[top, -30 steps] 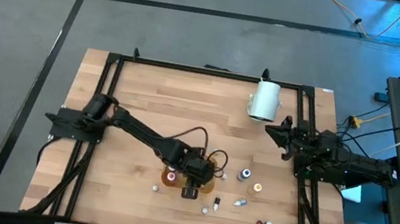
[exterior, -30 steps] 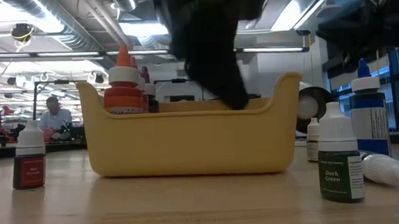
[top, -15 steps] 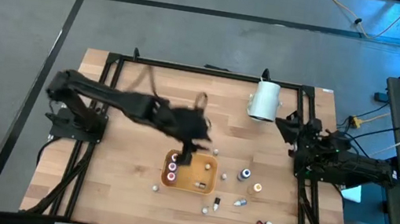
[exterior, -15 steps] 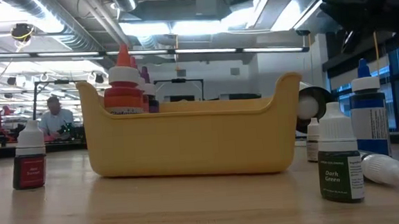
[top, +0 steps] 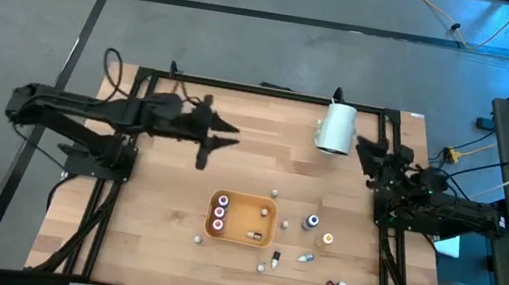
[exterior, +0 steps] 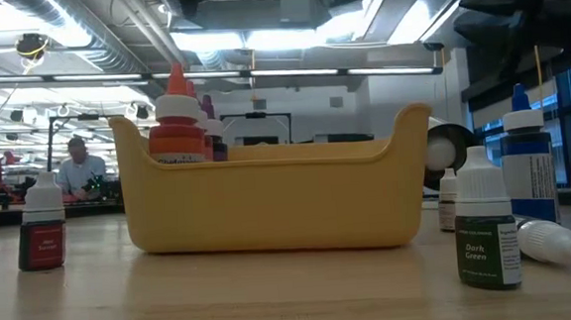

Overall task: Pick & Place food coloring
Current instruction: Put the top small blue food coloring bottle in the yellow bin

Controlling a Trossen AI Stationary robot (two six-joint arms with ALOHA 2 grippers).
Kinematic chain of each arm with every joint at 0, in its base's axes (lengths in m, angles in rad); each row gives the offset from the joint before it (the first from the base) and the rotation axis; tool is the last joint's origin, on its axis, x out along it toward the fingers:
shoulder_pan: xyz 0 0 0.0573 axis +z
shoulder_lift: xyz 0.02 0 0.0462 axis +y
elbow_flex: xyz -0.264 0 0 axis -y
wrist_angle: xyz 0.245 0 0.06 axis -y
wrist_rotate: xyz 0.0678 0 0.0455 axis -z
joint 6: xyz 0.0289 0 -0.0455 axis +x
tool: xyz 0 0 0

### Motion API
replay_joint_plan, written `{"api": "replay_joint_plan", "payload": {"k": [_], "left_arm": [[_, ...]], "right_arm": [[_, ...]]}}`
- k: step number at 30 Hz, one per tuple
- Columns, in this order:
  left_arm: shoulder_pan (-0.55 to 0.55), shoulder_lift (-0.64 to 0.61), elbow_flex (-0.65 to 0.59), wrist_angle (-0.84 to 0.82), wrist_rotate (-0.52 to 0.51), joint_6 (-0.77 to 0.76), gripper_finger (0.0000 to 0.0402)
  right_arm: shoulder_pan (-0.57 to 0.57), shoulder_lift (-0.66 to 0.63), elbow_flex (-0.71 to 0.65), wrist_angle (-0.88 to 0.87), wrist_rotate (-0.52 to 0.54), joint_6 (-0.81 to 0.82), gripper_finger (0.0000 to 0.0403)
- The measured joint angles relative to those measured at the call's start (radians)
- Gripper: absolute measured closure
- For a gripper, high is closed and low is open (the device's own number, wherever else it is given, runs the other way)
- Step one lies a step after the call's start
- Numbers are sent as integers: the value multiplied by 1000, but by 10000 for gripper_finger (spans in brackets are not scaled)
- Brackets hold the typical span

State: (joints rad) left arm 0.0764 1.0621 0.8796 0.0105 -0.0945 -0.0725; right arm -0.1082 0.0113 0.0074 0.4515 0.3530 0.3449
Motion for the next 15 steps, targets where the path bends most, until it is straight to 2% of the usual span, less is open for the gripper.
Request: {"api": "replay_joint_plan", "payload": {"k": [3, 7, 11, 15], "left_arm": [[40, -71, -83, 47, -35, -20, 273], [90, -127, -138, 44, -84, -39, 270], [144, -140, -140, 36, -108, -38, 271], [204, -138, -140, 36, -92, -38, 274]], "right_arm": [[0, 0, 0, 51, 123, -45, 140], [1, 0, 4, 67, 154, -140, 94], [0, 39, 85, -1, 163, -143, 81], [0, 192, 253, -216, 162, -128, 80]]}}
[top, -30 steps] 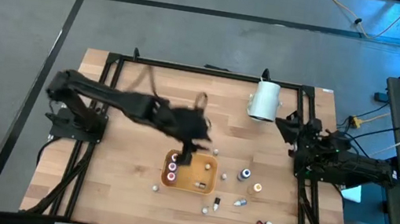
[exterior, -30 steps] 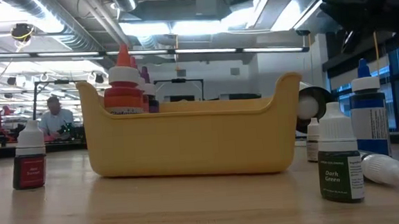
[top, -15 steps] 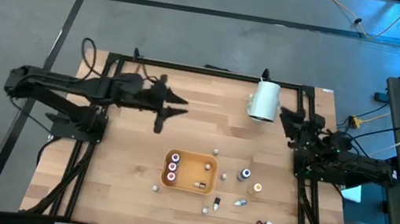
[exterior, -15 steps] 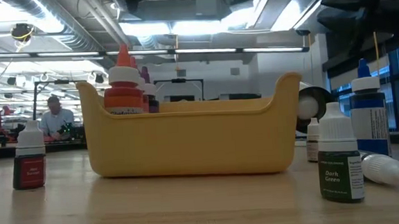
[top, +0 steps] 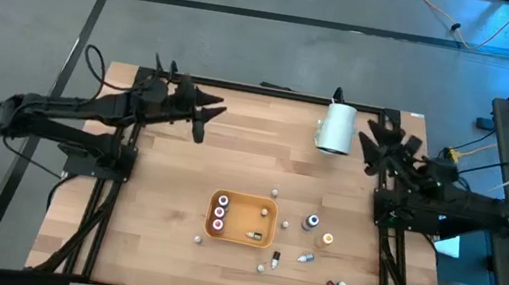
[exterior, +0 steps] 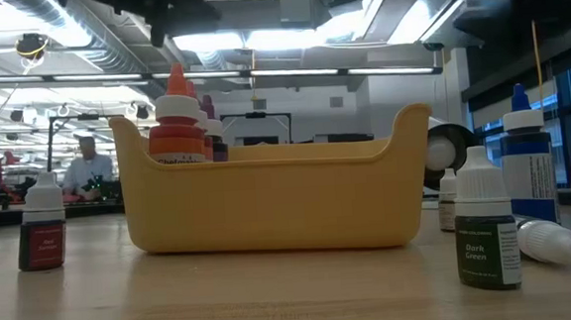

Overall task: Pick & Place food coloring
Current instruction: Put the top small blue food coloring bottle in the yellow bin

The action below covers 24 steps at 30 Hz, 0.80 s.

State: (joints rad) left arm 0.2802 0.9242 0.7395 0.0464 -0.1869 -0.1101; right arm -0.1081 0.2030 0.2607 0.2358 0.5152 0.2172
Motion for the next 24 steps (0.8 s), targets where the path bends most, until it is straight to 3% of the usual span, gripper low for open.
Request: {"api": "replay_joint_plan", "payload": {"k": [4, 10, 17, 24], "left_arm": [[57, 3, 0, -3, 33, 0, 272], [119, 3, 0, -10, 35, -13, 270], [146, 3, 0, -44, 35, -34, 274], [148, 3, 0, -98, 36, -34, 273]], "right_arm": [[0, 248, 197, -250, -53, 37, 86], [0, 665, 418, -470, -272, 12, 113], [5, 1036, 554, -512, -520, -184, 153], [44, 1241, 593, -519, -671, -315, 172]]}}
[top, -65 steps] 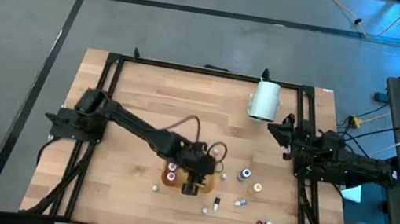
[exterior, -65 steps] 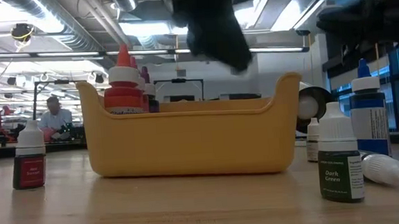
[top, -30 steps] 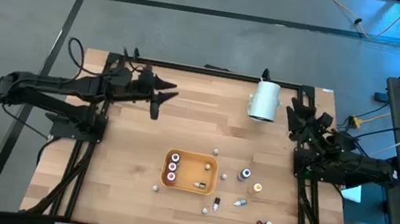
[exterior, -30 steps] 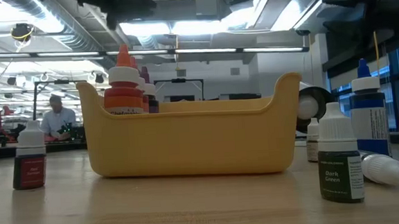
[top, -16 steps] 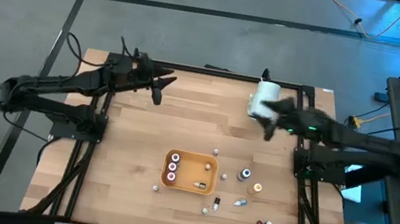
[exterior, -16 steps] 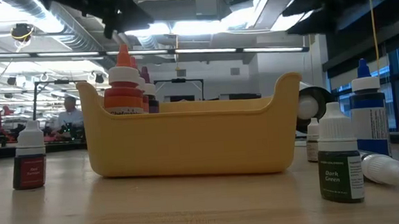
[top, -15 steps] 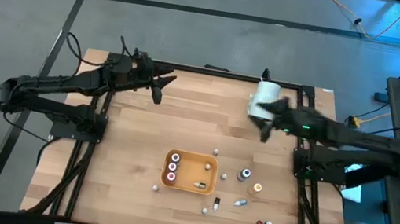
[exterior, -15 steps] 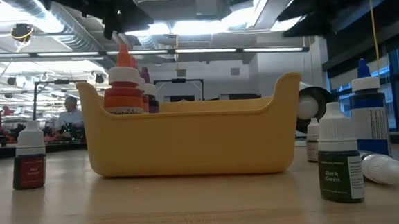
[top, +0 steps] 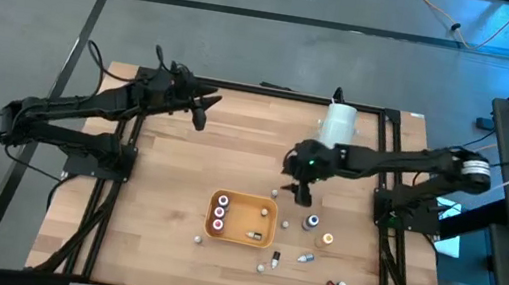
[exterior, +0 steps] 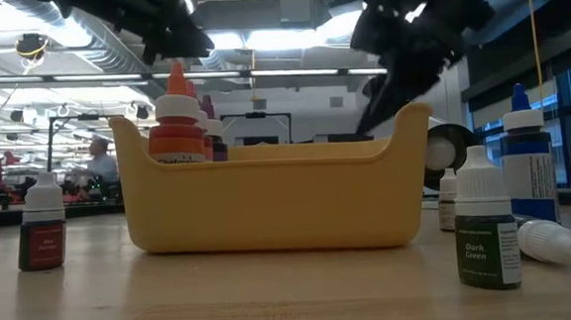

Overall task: Pick & Place food coloring
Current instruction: Put the top small blue food coloring bottle in the yellow bin

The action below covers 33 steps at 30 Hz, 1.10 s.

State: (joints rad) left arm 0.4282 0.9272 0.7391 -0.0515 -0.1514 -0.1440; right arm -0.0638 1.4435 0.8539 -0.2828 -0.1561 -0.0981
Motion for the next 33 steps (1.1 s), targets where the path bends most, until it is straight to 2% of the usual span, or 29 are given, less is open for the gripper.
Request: {"api": "replay_joint_plan", "payload": {"k": [11, 19, 24, 31, 33], "left_arm": [[0, 0, 0, -35, -3, 0, 273], [0, 0, 0, -36, -4, 0, 271], [0, 0, 0, -36, -4, 0, 270], [0, 0, 0, -36, -4, 0, 271], [0, 0, 0, -36, -4, 0, 273]], "right_arm": [[42, 180, 1, 109, 4, -42, 176], [42, 258, 1, 134, 17, -39, 186], [42, 266, 1, 145, 61, -38, 236], [42, 233, 1, 128, 70, 27, 346], [42, 207, 1, 128, 70, 47, 348]]}}
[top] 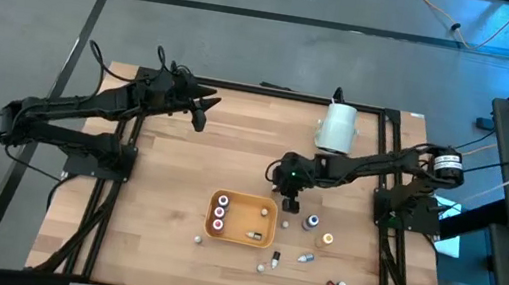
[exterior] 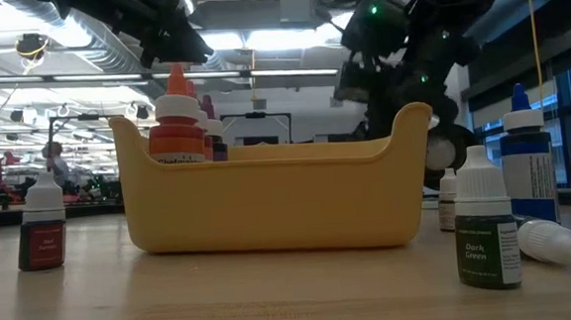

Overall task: Pick & Place food coloring
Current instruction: Put the top small blue food coloring bottle in the yellow bin

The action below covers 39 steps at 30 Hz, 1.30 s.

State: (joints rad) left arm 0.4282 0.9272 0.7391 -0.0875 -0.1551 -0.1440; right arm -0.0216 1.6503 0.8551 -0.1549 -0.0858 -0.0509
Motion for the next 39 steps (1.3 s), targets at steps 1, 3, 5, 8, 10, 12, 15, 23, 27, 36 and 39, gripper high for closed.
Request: {"api": "replay_joint_plan", "payload": {"k": [1, 3, 5, 8, 10, 12, 15, 23, 27, 36, 39], "left_arm": [[0, 0, 0, 0, 0, 0, 274], [-1, 0, 0, 0, 0, -2, 274], [-1, 0, 0, 0, 3, -4, 274], [-10, 0, 0, 6, 74, -19, 274], [-34, 0, 0, 18, 127, -13, 274], [-62, 0, 0, 22, 144, -27, 274], [-118, 0, 0, 24, 139, -73, 274], [-403, 0, 0, 60, 56, -155, 274], [-586, 7, 0, 70, -123, -227, 274], [-924, 135, 0, 69, -487, -424, 272], [-989, 196, 0, 68, -560, -505, 270]], "right_arm": [[0, -18, 0, 0, 2, 12, 348], [0, -64, 0, -6, 25, 25, 348], [0, -124, 0, -21, 71, 46, 348], [0, -224, 16, -70, 134, 77, 348], [8, -277, 56, -129, 166, 99, 348], [29, -309, 109, -174, 186, 103, 348], [84, -314, 208, -223, 198, 88, 348], [225, -172, 353, -278, 225, 99, 348], [296, -54, 353, -278, 297, 108, 348], [373, 148, 353, -201, 310, 263, 348], [375, 184, 354, -200, 311, 312, 348]]}}
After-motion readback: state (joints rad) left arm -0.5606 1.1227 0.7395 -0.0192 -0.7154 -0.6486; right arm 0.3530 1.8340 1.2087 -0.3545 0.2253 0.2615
